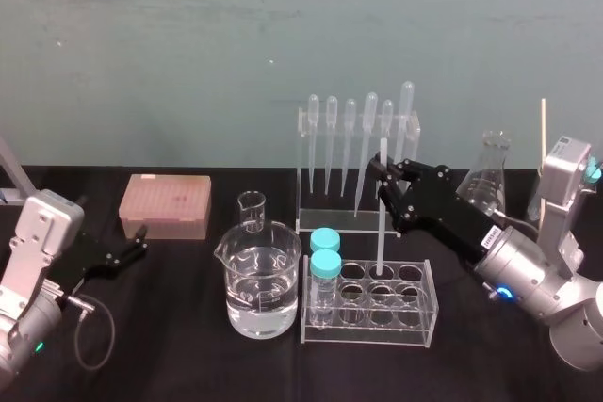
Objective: Pick up the stirring rod with one hand, then place it down.
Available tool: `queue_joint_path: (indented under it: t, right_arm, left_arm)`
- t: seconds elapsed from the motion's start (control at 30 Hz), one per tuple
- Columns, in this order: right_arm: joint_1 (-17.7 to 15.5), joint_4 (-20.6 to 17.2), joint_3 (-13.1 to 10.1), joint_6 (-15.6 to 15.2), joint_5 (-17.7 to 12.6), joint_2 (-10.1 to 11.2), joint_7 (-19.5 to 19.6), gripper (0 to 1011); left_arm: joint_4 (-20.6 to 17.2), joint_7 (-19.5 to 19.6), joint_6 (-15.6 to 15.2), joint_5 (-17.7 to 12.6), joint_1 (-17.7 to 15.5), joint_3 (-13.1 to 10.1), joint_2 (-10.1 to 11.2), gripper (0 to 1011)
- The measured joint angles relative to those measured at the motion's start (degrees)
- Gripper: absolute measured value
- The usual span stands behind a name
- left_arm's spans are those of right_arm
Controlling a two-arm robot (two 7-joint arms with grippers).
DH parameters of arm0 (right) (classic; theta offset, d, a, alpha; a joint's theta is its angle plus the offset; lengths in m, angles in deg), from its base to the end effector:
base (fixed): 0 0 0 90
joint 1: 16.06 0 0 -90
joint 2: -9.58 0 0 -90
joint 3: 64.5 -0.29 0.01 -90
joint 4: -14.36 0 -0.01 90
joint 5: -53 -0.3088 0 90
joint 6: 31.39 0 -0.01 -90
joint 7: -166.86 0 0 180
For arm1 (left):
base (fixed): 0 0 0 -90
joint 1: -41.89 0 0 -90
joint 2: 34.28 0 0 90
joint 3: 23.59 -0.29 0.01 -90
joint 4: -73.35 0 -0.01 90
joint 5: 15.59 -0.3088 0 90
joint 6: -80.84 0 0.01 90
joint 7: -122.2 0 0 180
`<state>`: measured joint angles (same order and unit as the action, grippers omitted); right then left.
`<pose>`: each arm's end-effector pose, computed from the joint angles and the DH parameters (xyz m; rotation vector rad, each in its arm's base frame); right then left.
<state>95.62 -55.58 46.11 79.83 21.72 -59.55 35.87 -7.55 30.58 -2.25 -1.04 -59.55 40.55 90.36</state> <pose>0.4211 -0.0453 -0.2811 0.2230 -0.2101 -0.6818 0.3581 0.0827 -0.3022 0.3042 -0.2851 1.2480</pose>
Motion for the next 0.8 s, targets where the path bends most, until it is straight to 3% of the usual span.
queue_joint_path:
  t: [0.5, 0.8]
  right_arm:
    - [1.23, 5.07, 0.87, 0.76, 1.47, -1.59, -0.44, 71]
    - [1.25, 5.99, 1.27, 0.19, 2.32, -1.88, -0.39, 71]
  left_arm:
    - [0.00, 0.00, 0.00, 0.00, 0.00, 0.00, 0.00, 1000]
    - [0.00, 0.00, 0.00, 0.00, 0.00, 0.00, 0.00, 1000]
